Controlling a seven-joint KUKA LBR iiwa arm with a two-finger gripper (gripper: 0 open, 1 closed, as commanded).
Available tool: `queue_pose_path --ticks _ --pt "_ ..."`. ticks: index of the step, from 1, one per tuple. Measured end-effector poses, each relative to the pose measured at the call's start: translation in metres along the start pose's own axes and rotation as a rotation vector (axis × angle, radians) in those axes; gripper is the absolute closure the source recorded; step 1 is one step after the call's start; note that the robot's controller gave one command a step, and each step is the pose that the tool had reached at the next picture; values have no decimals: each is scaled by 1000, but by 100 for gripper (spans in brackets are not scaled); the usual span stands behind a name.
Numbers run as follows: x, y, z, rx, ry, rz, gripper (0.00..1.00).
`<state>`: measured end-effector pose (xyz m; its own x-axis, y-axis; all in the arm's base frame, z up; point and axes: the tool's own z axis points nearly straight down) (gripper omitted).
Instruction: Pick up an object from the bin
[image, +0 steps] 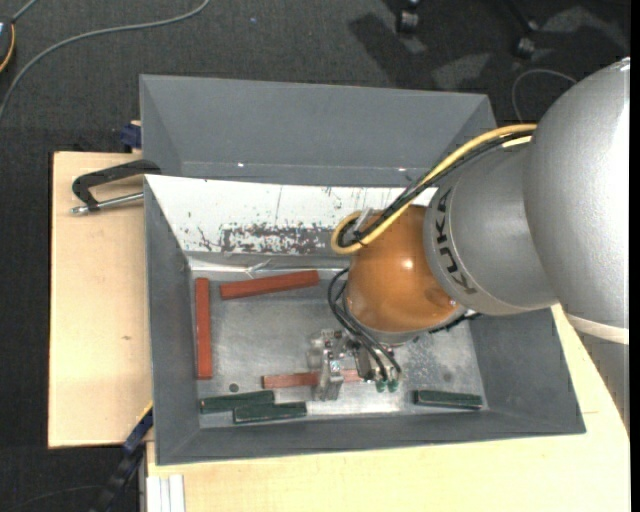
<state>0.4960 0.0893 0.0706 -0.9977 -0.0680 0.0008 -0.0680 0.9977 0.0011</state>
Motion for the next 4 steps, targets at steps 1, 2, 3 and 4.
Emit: queue_pose_path --ticks 1,2,3,4 --pt "-7 -38 -172 1 -16 -54 100" --pt "-26 -34 -83 0 3 -444 100" --pt "-62 -21 -181 3 -18 -437 100" --pt "-61 23 -166 -1 -4 -374 100"
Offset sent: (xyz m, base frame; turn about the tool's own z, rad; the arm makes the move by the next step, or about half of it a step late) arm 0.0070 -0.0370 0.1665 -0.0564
